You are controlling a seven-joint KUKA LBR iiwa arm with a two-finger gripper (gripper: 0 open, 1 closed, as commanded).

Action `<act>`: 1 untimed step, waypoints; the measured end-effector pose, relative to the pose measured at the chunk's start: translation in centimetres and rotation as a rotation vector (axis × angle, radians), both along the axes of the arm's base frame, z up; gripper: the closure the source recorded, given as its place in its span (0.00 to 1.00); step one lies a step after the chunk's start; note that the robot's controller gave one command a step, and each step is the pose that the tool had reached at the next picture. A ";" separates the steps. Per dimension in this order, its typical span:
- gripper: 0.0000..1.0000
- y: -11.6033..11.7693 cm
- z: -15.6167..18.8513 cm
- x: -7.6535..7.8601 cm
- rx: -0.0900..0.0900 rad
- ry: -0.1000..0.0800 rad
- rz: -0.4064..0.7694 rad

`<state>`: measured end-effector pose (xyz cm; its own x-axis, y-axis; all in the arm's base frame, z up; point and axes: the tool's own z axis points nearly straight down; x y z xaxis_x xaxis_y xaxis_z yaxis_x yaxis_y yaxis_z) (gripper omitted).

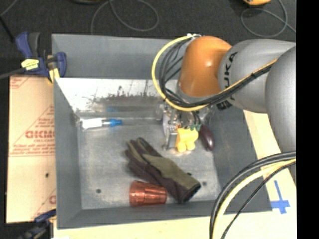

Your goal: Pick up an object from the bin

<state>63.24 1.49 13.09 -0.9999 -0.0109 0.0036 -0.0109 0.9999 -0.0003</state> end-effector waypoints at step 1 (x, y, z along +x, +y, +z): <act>0.00 0.0 0.5 0.2 0.000 -0.008 0.000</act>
Offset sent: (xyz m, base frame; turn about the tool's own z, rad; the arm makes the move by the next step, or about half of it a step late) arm -0.0713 -0.1197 0.0001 -0.2632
